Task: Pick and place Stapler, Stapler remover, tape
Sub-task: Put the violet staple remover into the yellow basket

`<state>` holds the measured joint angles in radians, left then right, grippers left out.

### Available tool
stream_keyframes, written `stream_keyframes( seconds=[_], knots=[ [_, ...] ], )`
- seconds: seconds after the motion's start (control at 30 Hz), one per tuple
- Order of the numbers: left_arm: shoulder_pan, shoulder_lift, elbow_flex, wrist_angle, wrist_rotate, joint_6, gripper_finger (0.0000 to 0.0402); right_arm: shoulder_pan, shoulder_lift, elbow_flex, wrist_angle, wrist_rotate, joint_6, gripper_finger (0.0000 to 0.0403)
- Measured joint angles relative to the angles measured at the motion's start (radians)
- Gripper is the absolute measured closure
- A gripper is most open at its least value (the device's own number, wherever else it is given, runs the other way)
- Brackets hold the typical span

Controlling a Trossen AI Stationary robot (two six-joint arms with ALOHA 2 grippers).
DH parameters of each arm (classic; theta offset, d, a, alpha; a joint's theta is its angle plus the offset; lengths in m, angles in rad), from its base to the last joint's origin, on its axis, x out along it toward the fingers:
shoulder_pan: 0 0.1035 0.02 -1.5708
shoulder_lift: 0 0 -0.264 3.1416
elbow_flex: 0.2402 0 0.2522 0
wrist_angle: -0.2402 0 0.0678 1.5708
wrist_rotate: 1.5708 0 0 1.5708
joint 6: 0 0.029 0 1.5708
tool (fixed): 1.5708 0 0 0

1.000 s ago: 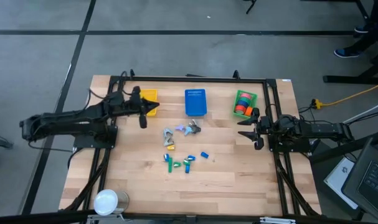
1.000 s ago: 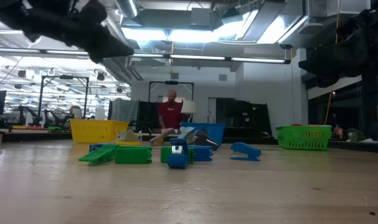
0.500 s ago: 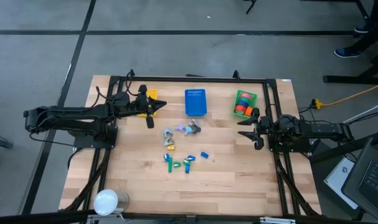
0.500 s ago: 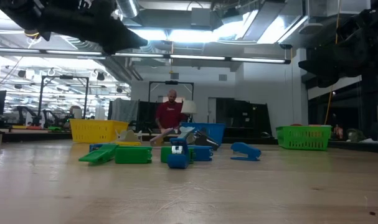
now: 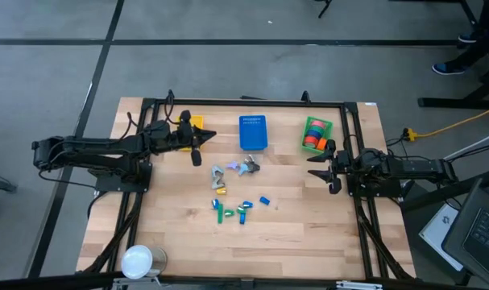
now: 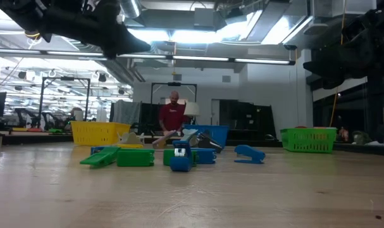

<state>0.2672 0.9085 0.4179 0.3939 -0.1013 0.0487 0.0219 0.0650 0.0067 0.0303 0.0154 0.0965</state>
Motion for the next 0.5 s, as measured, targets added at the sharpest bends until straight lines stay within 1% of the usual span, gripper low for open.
stream_keyframes(
  seconds=[0.13, 0.23, 0.5],
  knots=[
    [0.000, 0.000, 0.000, 0.008, -0.004, -0.056, 0.0394, 0.000, 0.000, 0.000, 0.000, 0.000, 0.000, 0.0192],
    [0.000, 0.000, 0.000, 0.034, 0.023, -0.095, 0.0389, 0.000, 0.000, 0.000, 0.000, 0.000, 0.000, 0.0192],
    [-0.003, 0.000, 0.000, 0.052, 0.050, -0.117, 0.0399, 0.000, 0.000, 0.000, 0.000, 0.000, 0.000, 0.0192]
  ],
)
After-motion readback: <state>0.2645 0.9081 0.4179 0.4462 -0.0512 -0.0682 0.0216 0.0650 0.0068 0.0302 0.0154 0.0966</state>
